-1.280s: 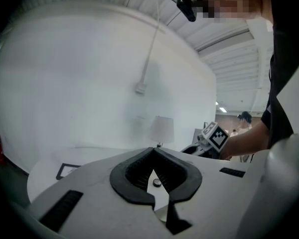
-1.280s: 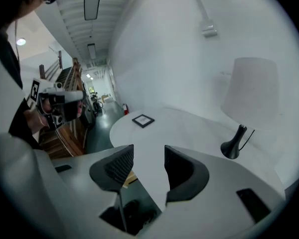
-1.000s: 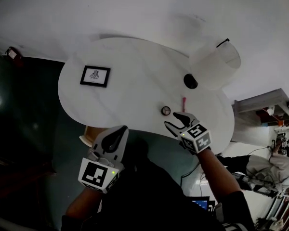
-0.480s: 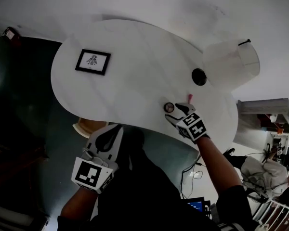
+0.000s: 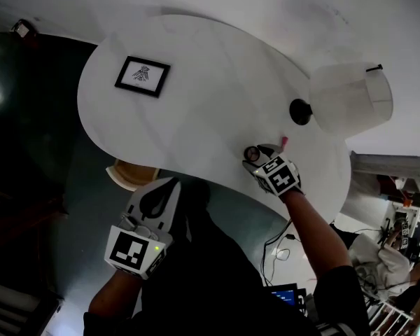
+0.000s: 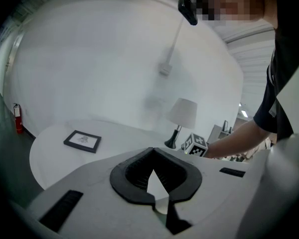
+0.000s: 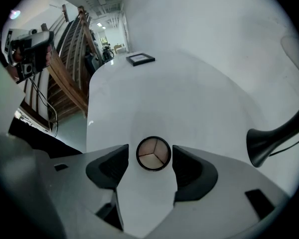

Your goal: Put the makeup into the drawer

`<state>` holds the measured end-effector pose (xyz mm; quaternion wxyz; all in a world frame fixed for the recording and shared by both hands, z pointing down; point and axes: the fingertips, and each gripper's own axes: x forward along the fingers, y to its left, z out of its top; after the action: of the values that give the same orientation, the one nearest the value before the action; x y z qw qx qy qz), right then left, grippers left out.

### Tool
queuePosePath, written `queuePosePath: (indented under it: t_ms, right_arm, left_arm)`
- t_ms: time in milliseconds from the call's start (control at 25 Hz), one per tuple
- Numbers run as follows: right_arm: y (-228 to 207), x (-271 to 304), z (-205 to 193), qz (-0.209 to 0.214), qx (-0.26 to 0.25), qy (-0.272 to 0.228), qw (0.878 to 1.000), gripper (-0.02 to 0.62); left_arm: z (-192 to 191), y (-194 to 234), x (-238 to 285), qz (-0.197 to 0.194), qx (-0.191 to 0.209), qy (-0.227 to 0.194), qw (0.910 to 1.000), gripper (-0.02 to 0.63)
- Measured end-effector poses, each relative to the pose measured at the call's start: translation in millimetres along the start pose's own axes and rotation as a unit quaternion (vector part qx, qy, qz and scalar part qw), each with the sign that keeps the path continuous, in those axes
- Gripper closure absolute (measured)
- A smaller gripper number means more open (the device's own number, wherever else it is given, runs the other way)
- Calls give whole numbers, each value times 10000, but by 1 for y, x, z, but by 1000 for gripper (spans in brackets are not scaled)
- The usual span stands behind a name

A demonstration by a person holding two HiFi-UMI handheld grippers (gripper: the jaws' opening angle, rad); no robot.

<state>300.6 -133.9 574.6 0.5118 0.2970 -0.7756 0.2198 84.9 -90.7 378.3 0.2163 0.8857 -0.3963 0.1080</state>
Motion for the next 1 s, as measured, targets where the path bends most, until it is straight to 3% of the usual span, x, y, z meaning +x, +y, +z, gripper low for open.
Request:
queuePosePath:
  t_ms: [600,1000]
  right_arm:
    - [2,8,-3,149,-361,161,9991,376]
    - [2,-23,5,310,-398,-264,9984,377]
  left_arm:
    - [14,-12,-19,476,-90,-235,9986,595]
    - [29,-26,-38,919,21,-343,9952,595]
